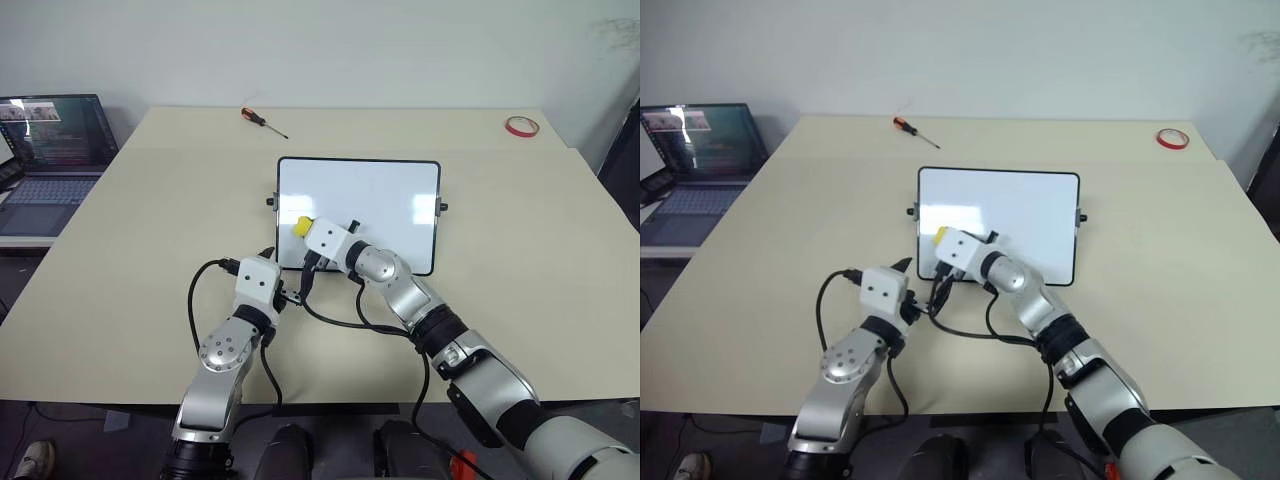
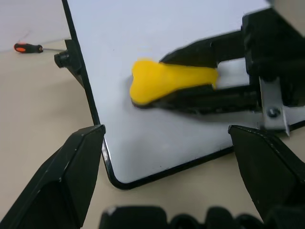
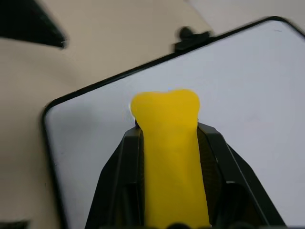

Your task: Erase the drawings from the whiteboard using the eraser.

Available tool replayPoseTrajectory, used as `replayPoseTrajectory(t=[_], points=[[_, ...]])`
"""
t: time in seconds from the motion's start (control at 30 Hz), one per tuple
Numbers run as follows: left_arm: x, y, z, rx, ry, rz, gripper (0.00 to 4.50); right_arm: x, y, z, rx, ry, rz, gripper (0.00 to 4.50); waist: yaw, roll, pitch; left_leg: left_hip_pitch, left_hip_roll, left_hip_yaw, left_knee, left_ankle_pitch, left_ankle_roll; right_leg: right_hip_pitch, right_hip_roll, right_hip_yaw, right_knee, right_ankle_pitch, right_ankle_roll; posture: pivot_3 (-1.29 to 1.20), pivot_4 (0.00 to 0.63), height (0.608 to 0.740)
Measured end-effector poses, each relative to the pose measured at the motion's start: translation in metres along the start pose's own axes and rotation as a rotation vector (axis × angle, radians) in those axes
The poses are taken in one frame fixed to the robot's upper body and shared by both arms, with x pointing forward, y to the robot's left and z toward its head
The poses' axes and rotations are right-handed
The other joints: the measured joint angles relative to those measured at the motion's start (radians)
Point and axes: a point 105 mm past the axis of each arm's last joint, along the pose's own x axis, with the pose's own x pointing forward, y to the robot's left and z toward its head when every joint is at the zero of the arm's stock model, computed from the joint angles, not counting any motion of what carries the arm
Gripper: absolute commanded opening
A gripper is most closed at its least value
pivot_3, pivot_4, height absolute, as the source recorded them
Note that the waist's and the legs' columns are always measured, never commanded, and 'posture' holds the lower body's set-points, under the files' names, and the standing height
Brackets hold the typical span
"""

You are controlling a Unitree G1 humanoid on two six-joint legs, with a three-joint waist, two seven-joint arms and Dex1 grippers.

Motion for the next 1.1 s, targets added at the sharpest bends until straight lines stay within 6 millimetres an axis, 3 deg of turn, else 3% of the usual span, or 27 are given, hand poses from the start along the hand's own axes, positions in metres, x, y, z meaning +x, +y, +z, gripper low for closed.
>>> replayPoseTrajectory(t=[0.27,0.57,0.83,1.0,1.1], points=[[0.000,-0.001,0.000,-0.005,0.004,0.008,4.50,0.003,0.004,-0.002,-0.034,0.009,0.034,1.16,-0.004,0.000,0.000,0.000,0.000,0.000,0.000,0.000,0.000,0.000,0.000,0.000,0.000,0.000,0.000,0.00,0.150,0.740],[0.002,-0.003,0.002,-0.006,-0.004,0.001,4.50,0.009,-0.052,0.010,-0.028,0.011,-0.219,1.16,0.003,0.000,0.000,-0.001,0.000,-0.001,0.000,0.000,0.000,0.000,0.000,0.000,0.000,0.000,0.000,0.00,0.150,0.740],[0.003,-0.004,0.003,-0.007,-0.007,-0.001,4.50,0.008,-0.046,0.007,0.005,-0.007,-0.215,1.16,-0.001,0.000,0.000,-0.001,0.000,0.000,-0.001,0.000,0.000,-0.001,0.000,0.000,-0.001,0.000,0.000,0.00,0.150,0.740],[0.002,-0.006,0.004,-0.015,-0.010,-0.009,4.50,-0.005,-0.049,-0.002,0.069,-0.020,-0.218,1.16,0.003,0.000,0.000,-0.003,0.000,-0.001,0.000,0.000,0.000,-0.001,0.000,-0.001,-0.002,0.000,0.000,0.00,0.150,0.740],[0.003,-0.005,0.007,-0.010,-0.017,-0.032,4.50,-0.024,-0.057,-0.008,0.133,-0.030,-0.233,1.16,0.006,0.000,0.000,-0.004,0.000,-0.001,0.000,0.000,0.000,-0.002,0.000,-0.001,-0.003,0.000,0.000,0.00,0.150,0.740]])
